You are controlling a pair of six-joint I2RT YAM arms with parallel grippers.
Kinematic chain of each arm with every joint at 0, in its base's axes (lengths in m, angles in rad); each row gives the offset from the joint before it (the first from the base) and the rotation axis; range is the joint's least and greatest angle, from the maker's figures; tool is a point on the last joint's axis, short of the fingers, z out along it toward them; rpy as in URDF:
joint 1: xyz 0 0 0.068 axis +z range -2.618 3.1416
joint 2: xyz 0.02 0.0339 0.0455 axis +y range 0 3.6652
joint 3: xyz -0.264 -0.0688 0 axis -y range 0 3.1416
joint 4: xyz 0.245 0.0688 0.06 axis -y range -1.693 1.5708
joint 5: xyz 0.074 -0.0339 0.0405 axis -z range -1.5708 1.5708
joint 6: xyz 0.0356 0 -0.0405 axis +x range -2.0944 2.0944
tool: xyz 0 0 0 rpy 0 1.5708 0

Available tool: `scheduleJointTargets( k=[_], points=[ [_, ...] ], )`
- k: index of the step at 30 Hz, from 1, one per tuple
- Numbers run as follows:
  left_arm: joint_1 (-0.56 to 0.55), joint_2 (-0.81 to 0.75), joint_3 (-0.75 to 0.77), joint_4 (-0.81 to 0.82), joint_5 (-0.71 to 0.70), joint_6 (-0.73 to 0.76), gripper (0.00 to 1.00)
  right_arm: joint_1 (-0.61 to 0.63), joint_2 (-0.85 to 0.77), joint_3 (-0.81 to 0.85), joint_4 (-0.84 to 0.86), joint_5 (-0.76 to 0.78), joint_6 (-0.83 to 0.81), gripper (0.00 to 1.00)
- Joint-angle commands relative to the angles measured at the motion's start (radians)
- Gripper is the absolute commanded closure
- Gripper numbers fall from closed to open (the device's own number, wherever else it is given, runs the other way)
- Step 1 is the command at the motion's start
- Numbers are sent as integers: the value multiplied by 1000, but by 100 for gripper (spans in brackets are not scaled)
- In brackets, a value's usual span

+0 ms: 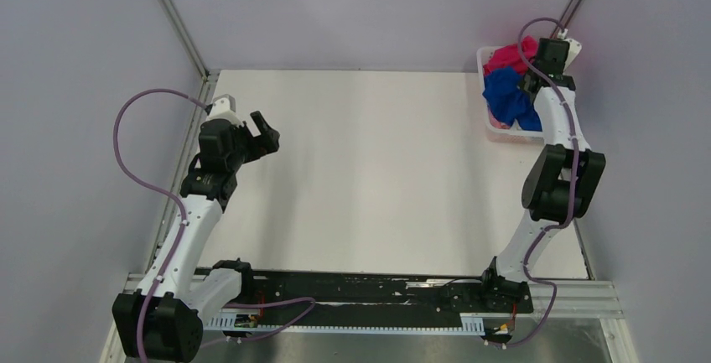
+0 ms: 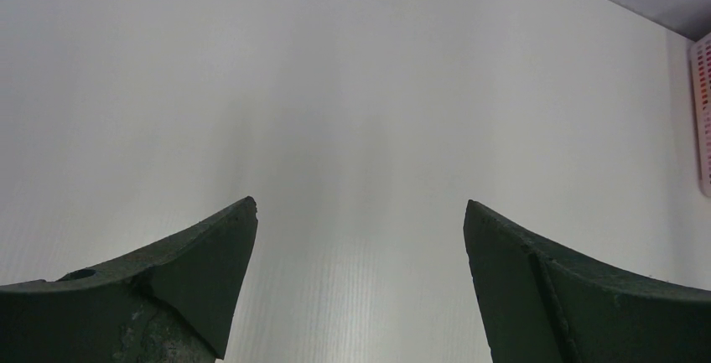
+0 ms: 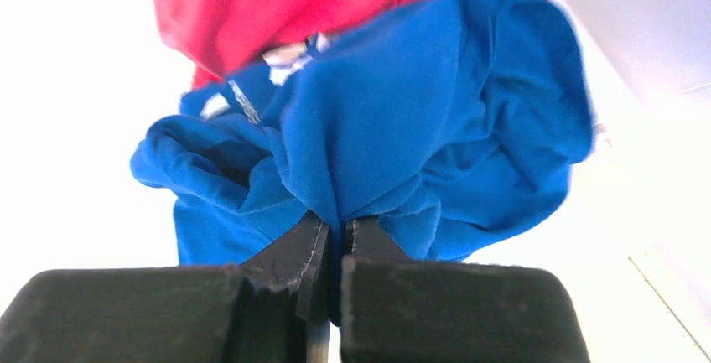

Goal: Fold and stack the t-shirts
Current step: Grab crumpled tshirt from bin with the right arm

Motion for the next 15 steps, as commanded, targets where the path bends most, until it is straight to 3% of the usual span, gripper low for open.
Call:
scheduleJointTargets(
  k=[1,7,10,15],
  points=[
    [2,-2,-2,48,13,-1,0,-5,-238,43,59,56,-50,100],
    [2,-15,-2,39,17,-7,0,-6,-390,60,188,-19,-118,100],
    [2,-24,-5,33,19,-11,0,-6,-405,145,217,-32,-147,100],
    [2,-45,-7,33,17,-13,0,-4,-397,285,208,-258,-113,100]
  ],
)
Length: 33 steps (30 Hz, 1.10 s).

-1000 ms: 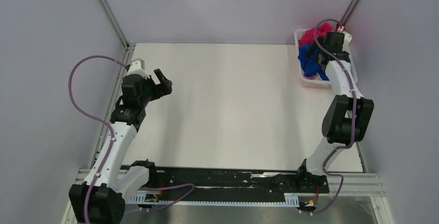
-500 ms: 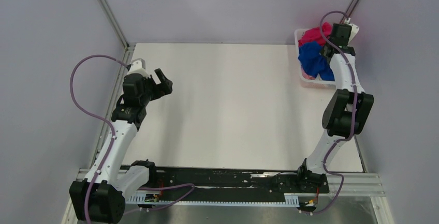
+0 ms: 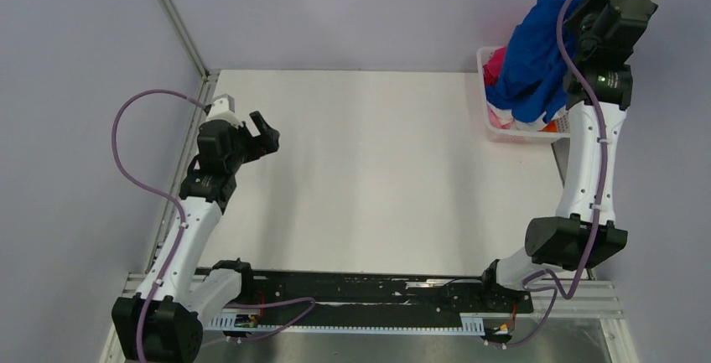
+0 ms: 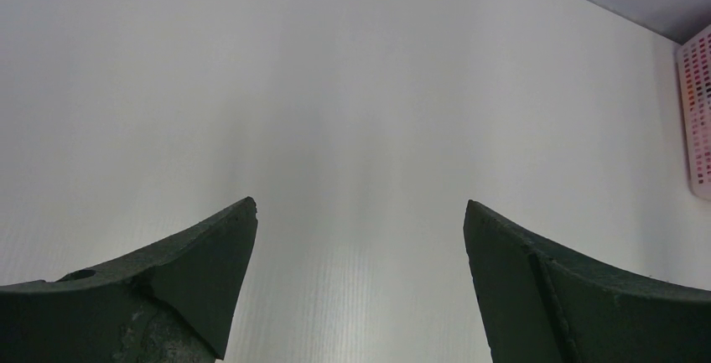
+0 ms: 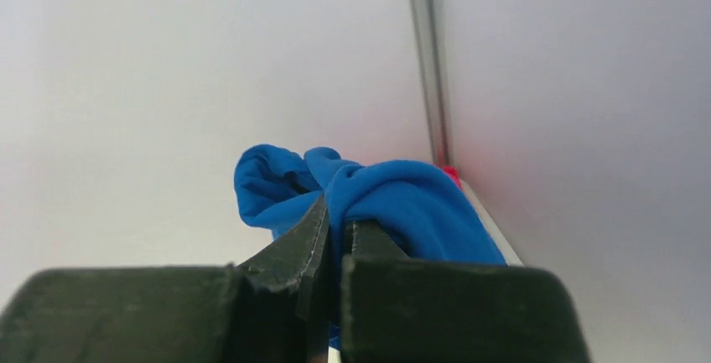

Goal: Fold and stack the t-shirts
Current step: Grab crumpled tshirt from bin with the right arm, then move the tshirt to the center of the board

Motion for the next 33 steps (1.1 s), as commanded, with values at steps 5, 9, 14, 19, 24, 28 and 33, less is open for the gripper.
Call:
scheduleJointTargets(
  k=[5,9,14,19,24,28,33],
  points=[
    [2,-51,-11,22,1,-13,0,-1,48,311,92,-394,108,100],
    [2,-62,-13,20,2,-14,0,6,101,435,154,-580,229,100],
    [2,-72,-15,18,-3,-14,0,68,122,457,304,-741,373,100],
    [2,-79,-19,19,-10,-17,0,209,164,465,367,-853,412,100],
    [1,-84,-17,12,-9,-20,0,391,209,471,377,-905,410,100],
    [2,-101,-19,-1,-16,-22,0,528,235,476,378,-927,370,100],
    [2,-120,-10,-45,-72,-28,0,606,188,394,298,-886,311,100]
  ],
)
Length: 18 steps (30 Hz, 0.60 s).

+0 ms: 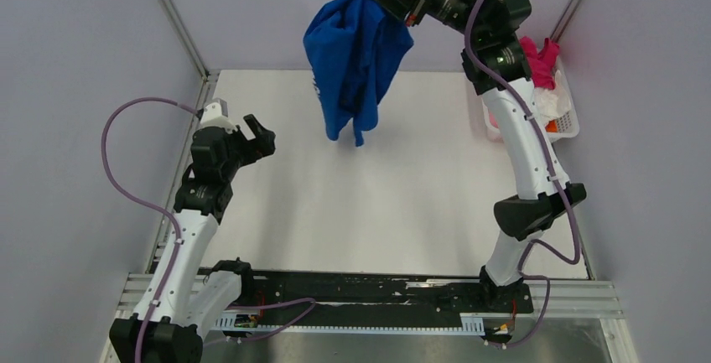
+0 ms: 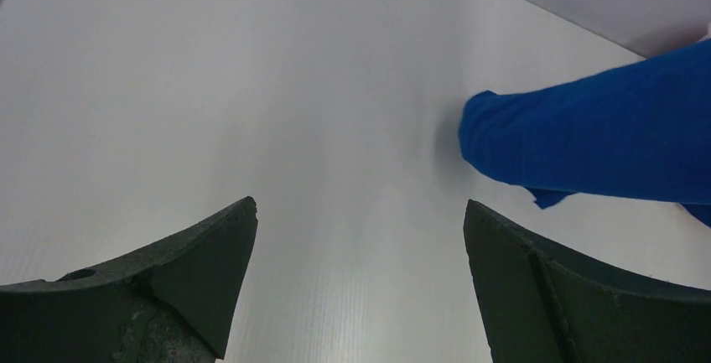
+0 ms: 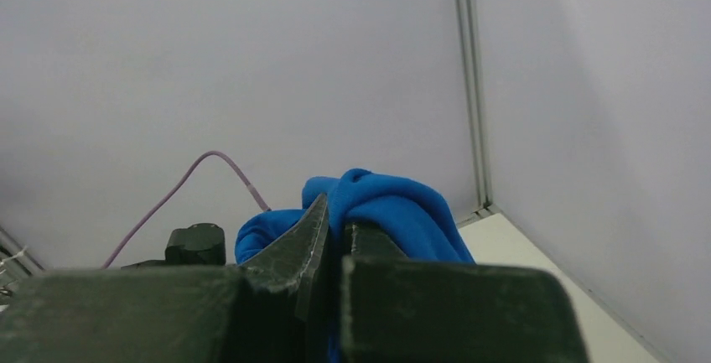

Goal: Fold and stack the t-shirts
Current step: Move the tshirt to the center of the board

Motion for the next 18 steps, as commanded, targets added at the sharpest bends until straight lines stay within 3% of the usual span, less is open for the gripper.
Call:
scheduleJointTargets(
  k=[1,6,9,11,13,14,17,18],
  points=[
    [2,-32,11,-37,-58,-18,0,26,-129,-103,16,46,-59,100],
    [2,-46,11,-61,-89,-48,0,-32,-415,-638,-27,267,-123,100],
    [1,-31,6,-63,-111,-82,0,-142,-572,-1029,-60,298,-46,96],
    [2,-3,12,-63,-110,-97,0,-223,-625,-1276,-97,316,-11,74],
    [2,36,23,-62,-80,-111,0,-294,-632,-1419,-145,352,10,41],
    [2,53,27,-59,-48,-114,0,-325,-626,-1459,-179,371,19,30],
    [2,144,42,-46,54,-131,0,-379,-601,-1497,-284,475,21,3],
    [2,183,42,-29,76,-134,0,-380,-601,-1497,-304,512,15,0]
  ],
)
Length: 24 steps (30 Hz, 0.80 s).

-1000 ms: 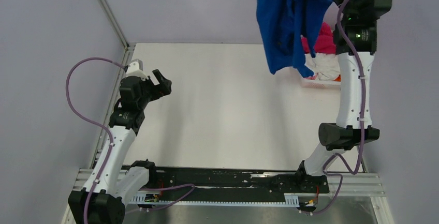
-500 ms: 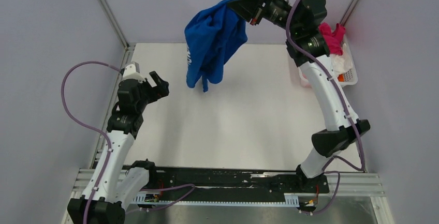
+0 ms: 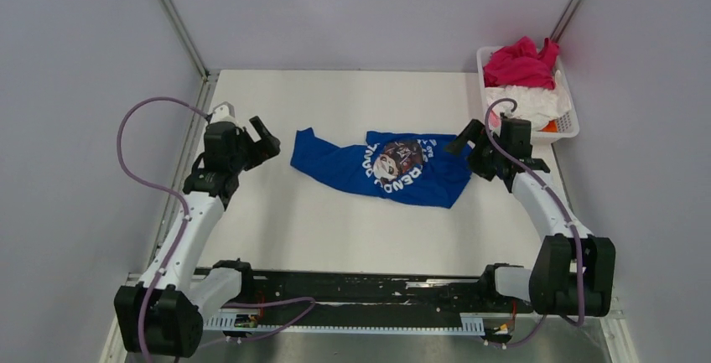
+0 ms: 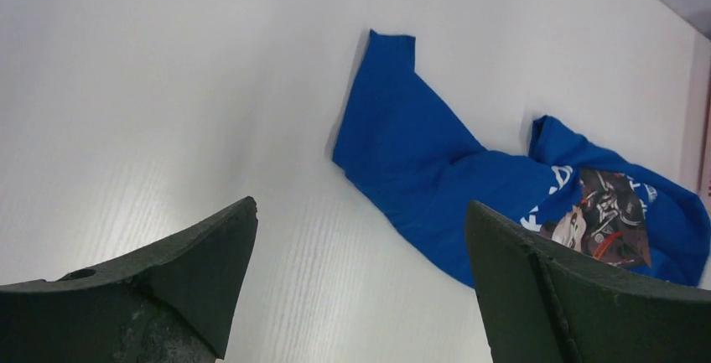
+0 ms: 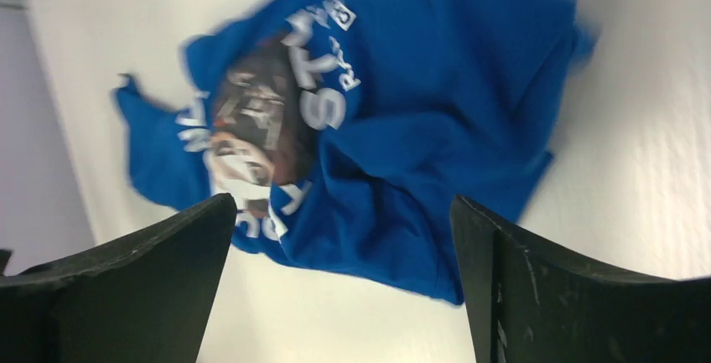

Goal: Fold and stack the t-shirts
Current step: Move the tshirt to the center of the board, then flatten out the tshirt

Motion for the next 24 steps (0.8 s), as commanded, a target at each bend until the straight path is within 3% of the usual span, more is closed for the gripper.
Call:
scheduleJointTargets(
  k=[1,5,9,15,20,24],
  points=[
    [2,116,43,43,164,-51,0,-30,-12,-7,-116,175,12,0],
    [-2,248,53,113,257,-68,0,-26,-34,-3,-108,206,10,0],
    [-37,408,117,112,239,-53,0,43,-36,-7,-59,214,-54,0],
    [-81,653,249,54,193,-40,1,194,-4,6,-28,412,-152,0],
    [-104,752,306,22,188,-43,7,261,11,-1,12,328,-192,0],
    [-137,820,352,-46,126,-42,9,307,33,-5,14,357,-199,0]
  ],
)
